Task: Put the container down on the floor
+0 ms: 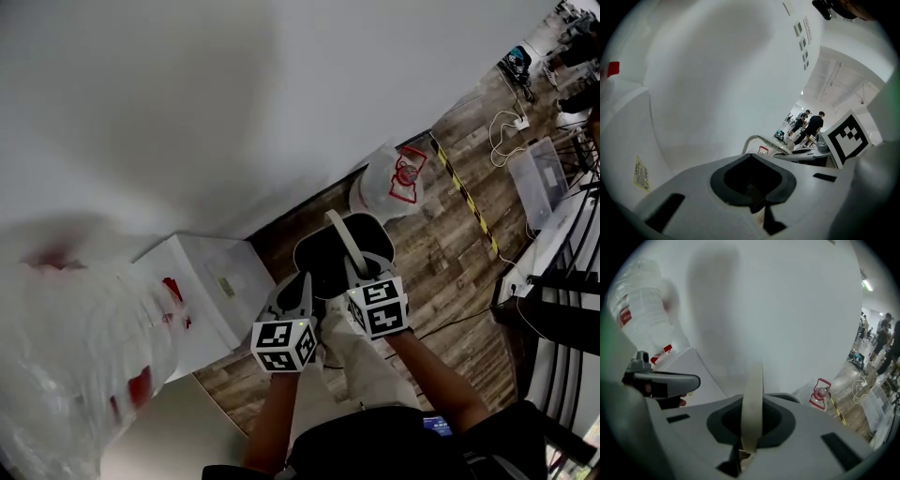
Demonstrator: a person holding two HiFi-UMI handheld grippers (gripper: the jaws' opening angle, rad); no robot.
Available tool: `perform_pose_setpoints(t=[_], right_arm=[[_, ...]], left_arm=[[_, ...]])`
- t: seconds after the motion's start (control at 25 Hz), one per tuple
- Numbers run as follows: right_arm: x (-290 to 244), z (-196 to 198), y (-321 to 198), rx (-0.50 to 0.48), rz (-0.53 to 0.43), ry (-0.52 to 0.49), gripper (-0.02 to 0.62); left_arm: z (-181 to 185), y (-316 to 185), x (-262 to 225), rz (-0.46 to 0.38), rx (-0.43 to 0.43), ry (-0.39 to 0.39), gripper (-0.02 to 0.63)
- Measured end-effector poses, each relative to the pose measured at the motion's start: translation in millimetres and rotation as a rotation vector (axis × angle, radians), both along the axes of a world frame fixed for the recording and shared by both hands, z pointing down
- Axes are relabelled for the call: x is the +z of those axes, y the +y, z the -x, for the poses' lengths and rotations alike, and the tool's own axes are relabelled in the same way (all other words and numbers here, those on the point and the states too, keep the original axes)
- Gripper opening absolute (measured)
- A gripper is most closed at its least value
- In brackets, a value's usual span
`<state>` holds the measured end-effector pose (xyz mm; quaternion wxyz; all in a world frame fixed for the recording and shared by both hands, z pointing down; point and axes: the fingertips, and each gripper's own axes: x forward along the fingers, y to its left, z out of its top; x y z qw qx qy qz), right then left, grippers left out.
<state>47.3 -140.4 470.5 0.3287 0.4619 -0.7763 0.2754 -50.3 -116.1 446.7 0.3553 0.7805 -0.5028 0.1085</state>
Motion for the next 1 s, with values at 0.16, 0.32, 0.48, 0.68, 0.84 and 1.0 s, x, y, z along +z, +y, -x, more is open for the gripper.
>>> perform_pose_setpoints(t=[0.16, 0.32, 0.48, 0.68, 0.84, 1.0], right_arm=[[16.1, 0.7, 1.5, -0.003, -0.005, -0.005, 0.032], [36.6, 1.9, 0.9, -0.007, 0.003, -0.006, 0.032], [61.3, 5.9, -5.8, -0.005, -0.010, -0.016, 0.032], [90.6, 10.9, -14.3, -0.007, -0.021, -0.024, 0.032], [113.8, 16.3, -22.0, -0.002, -0.026, -0.030, 0.032], [140.2, 17.1, -25.2, 0.005, -0.016, -0.033, 0.032]], left_arm=[[3.1, 2.8, 14.8, 0.001, -0.012, -0.013, 0.014], [3.5, 1.4, 28.0, -0.011, -0.015, -0.014, 0.014], [4.2, -1.2, 51.6, -0.020, -0.015, -0.021, 0.014], [4.0, -7.2, 81.9, -0.025, -0.029, -0.022, 0.014], [10.0, -10.5, 110.1, -0.013, -0.041, -0.030, 0.014], [15.4, -9.3, 140.9, 0.010, -0.062, -0.030, 0.014]])
